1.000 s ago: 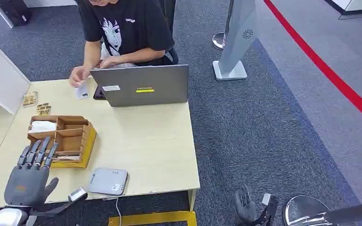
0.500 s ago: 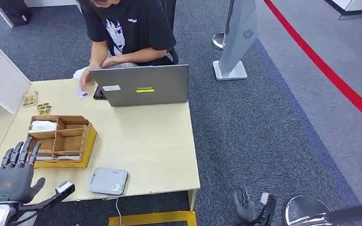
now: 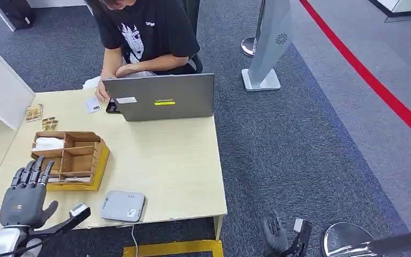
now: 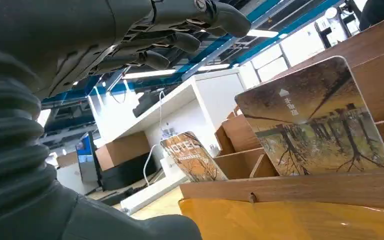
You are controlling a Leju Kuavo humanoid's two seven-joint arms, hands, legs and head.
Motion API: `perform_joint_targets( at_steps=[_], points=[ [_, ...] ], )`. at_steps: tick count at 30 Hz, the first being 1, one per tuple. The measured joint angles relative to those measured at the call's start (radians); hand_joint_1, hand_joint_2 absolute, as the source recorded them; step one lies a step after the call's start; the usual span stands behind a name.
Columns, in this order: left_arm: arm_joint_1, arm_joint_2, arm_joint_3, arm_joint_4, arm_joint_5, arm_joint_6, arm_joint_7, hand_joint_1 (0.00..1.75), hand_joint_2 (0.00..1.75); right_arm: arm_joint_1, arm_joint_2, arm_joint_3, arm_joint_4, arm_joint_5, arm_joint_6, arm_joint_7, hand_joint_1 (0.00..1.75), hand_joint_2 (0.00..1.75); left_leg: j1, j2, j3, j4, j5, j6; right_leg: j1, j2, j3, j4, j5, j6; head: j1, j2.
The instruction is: Pass the card to the sensor for recognition and then transmit it.
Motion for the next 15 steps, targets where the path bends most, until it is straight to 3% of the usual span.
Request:
perform_joint_targets(
  at_steps=[15],
  points=[
    [-0.047, -0.029, -0.027, 0.025, -0.017, -0.027, 0.011, 0.0, 1.75, -0.012, 0.014, -0.004, 0.0, 0.029, 0.005, 0.005, 0.0, 1.75, 0.0, 0.0, 0.0, 0.0, 0.0, 0.0, 0.0, 0.0, 0.0, 0.0, 0.0, 0.0, 0.0, 0.0]
  ],
)
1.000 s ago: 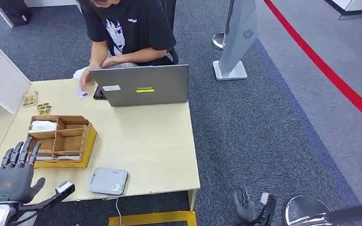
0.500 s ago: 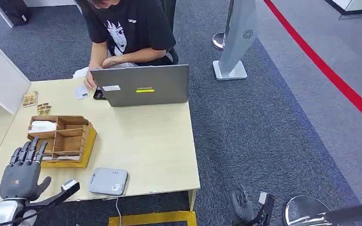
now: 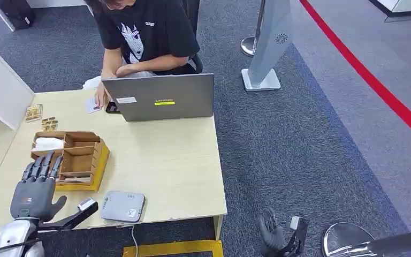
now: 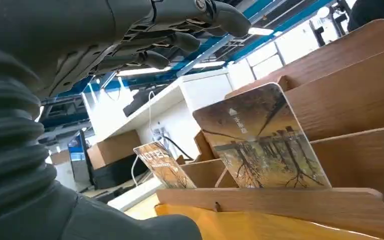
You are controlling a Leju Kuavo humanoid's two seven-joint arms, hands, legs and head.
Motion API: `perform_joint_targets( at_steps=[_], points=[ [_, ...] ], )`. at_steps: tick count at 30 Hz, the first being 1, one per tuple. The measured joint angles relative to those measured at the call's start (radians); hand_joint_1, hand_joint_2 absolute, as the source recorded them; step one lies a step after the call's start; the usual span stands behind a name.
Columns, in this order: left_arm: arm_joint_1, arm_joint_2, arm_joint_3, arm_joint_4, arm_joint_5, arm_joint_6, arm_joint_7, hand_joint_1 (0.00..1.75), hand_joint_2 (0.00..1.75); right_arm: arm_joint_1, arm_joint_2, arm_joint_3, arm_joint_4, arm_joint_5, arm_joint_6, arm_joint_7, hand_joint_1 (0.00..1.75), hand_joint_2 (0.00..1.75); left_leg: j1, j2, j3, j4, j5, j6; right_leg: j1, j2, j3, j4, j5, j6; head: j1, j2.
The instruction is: Pass the card to the sensor for recognition and then transmit it.
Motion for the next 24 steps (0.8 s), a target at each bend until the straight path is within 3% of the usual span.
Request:
perform_joint_targets(
  at_steps=[24],
  points=[
    [0.007, 0.03, 0.0, 0.005, 0.039, -0.003, 0.01, 0.0, 1.75, -0.002, 0.003, -0.005, 0.0, 0.009, 0.009, 0.0, 0.0, 1.75, 0.0, 0.0, 0.0, 0.0, 0.0, 0.0, 0.0, 0.0, 0.0, 0.0, 0.0, 0.0, 0.0, 0.0]
  ],
)
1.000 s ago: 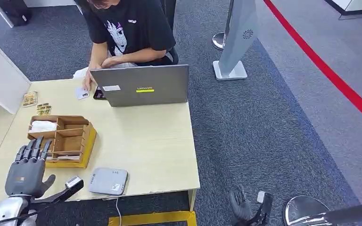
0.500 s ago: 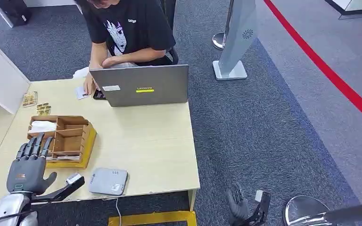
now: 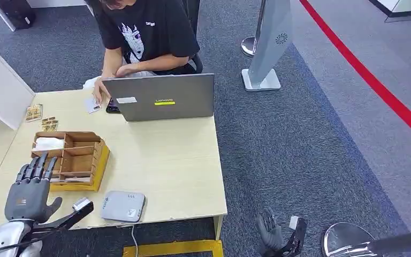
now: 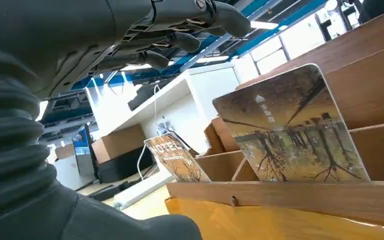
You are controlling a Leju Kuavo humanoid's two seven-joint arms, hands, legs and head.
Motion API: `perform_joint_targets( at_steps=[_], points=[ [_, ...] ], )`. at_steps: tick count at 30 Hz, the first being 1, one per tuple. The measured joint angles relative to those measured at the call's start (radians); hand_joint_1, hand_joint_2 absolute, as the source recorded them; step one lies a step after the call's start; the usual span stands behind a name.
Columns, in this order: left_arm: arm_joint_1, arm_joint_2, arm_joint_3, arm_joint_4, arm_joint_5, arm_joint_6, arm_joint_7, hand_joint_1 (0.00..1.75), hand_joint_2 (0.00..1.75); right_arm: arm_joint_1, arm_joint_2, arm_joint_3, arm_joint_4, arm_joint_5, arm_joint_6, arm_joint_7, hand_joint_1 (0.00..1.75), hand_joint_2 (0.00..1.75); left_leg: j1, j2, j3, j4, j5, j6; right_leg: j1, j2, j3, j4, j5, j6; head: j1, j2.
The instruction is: Pass the card to the sensor for recognition and then transmit it.
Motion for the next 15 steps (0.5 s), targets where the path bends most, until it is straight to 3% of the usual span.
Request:
perform_joint_targets(
  at_steps=[10, 11, 12, 15],
  points=[
    [0.001, 0.0, 0.0, 0.005, 0.0, 0.0, 0.0, 0.02, 1.75, 0.0, 0.001, -0.003, 0.0, 0.0, 0.001, 0.0, 0.0, 1.75, 0.0, 0.0, 0.0, 0.0, 0.0, 0.0, 0.0, 0.0, 0.0, 0.0, 0.0, 0.0, 0.0, 0.0],
    [0.001, 0.0, 0.0, 0.006, 0.0, 0.0, 0.0, 1.08, 1.75, 0.0, 0.002, -0.003, 0.0, 0.0, 0.001, 0.0, 0.0, 1.75, 0.0, 0.0, 0.0, 0.0, 0.0, 0.0, 0.0, 0.0, 0.0, 0.0, 0.0, 0.0, 0.0, 0.0],
    [0.001, 0.0, 0.0, 0.009, 0.0, -0.002, 0.0, 1.75, 1.75, 0.0, 0.002, -0.004, 0.0, 0.002, 0.001, 0.0, 0.0, 1.75, 0.0, 0.0, 0.0, 0.0, 0.0, 0.0, 0.0, 0.0, 0.0, 0.0, 0.0, 0.0, 0.0, 0.0],
    [0.0, 0.0, 0.0, 0.023, 0.003, -0.008, 0.0, 1.75, 1.75, -0.001, 0.003, -0.006, 0.0, 0.005, 0.003, 0.003, 0.0, 1.75, 0.0, 0.0, 0.0, 0.0, 0.0, 0.0, 0.0, 0.0, 0.0, 0.0, 0.0, 0.0, 0.0, 0.0]
  ],
)
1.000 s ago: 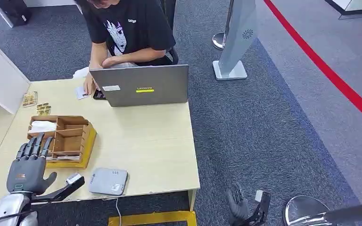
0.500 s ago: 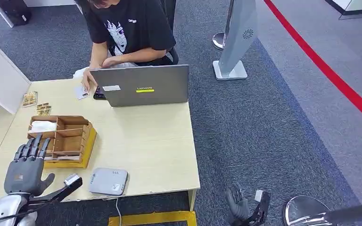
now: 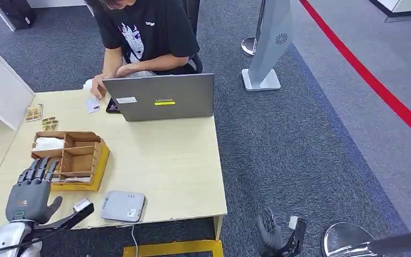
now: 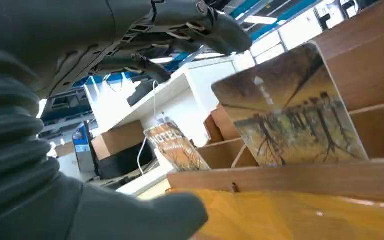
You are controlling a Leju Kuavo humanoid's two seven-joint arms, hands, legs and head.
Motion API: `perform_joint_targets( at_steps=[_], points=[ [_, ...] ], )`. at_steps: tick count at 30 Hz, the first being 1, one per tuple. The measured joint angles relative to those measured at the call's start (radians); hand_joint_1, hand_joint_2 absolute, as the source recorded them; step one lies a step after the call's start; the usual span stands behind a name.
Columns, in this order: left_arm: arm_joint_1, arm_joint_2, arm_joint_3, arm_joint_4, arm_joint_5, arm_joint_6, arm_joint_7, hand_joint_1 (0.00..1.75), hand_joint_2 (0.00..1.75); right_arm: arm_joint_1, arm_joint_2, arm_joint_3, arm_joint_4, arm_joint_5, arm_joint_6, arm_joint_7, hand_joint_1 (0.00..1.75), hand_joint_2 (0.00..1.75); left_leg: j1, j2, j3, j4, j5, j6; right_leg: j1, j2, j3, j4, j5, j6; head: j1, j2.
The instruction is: Pass the card to the sensor for recognition and then transmit it.
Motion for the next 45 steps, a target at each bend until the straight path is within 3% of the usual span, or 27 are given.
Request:
perform_joint_targets(
  at_steps=[16, 45],
  points=[
    [-0.092, -0.006, 0.002, 0.132, -0.016, 0.029, -0.011, 1.75, 1.75, -0.004, 0.018, -0.008, 0.0, 0.029, 0.01, 0.01, 0.0, 1.75, 0.0, 0.0, 0.0, 0.0, 0.0, 0.0, 0.0, 0.0, 0.0, 0.0, 0.0, 0.0, 0.0, 0.0],
    [-0.08, -0.003, 0.023, 0.139, 0.003, 0.047, -0.011, 1.75, 1.75, -0.001, 0.019, -0.016, 0.0, 0.029, 0.016, 0.003, 0.0, 1.75, 0.0, 0.0, 0.0, 0.0, 0.0, 0.0, 0.0, 0.0, 0.0, 0.0, 0.0, 0.0, 0.0, 0.0]
  ],
)
